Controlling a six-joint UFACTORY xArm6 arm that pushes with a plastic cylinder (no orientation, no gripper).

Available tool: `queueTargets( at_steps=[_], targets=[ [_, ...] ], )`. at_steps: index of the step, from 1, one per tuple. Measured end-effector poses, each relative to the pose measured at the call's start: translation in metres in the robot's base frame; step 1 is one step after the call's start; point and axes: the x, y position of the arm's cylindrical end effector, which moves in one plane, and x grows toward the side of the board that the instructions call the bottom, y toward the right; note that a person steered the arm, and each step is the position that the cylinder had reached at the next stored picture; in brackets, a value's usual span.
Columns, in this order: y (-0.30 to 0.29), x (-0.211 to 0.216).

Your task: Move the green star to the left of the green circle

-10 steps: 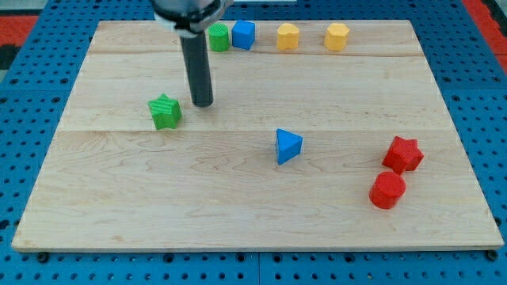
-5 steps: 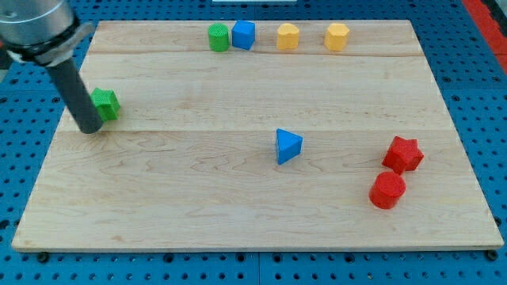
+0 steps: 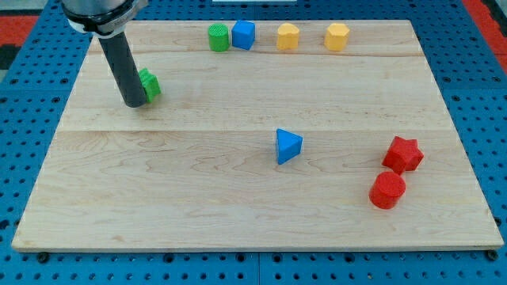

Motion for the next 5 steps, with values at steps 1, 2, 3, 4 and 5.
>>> queueTargets(
  at_steps=[1, 2, 3, 4, 5],
  targets=[
    [-0.001, -0.018],
    [-0.001, -0.036],
    [-0.001, -0.055],
    [-0.001, -0.072],
    [-0.001, -0.088]
  ],
)
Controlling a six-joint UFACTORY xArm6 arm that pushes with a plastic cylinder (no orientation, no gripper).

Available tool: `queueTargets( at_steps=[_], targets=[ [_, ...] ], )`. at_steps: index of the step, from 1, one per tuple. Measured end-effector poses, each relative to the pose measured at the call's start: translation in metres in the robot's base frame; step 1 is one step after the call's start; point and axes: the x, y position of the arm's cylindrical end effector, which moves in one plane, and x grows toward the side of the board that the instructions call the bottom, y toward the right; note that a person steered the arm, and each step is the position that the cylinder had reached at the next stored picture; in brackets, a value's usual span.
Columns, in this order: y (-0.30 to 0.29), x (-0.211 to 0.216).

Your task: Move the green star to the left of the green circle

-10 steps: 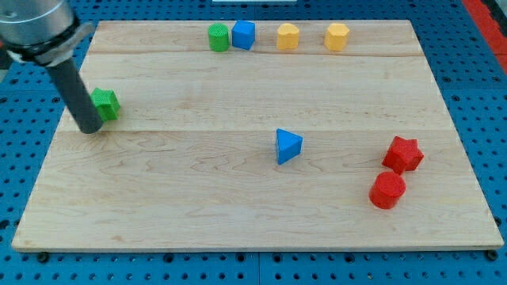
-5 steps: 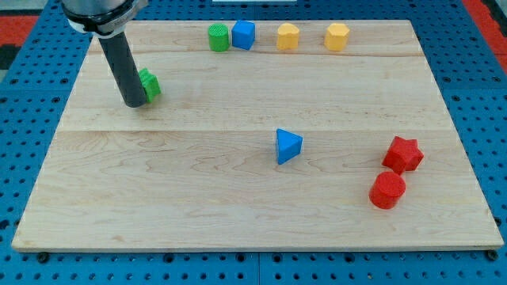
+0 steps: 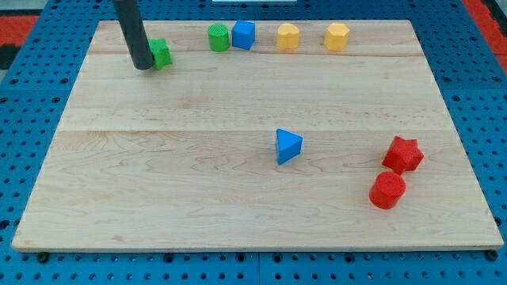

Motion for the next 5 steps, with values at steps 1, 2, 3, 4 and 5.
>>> queueTargets(
  at_steps=[1, 2, 3, 4, 5],
  targets=[
    [0.0, -0.013],
    [0.0, -0.024],
    [0.002, -0.028],
    [0.013, -0.032],
    [0.027, -0.034]
  ],
)
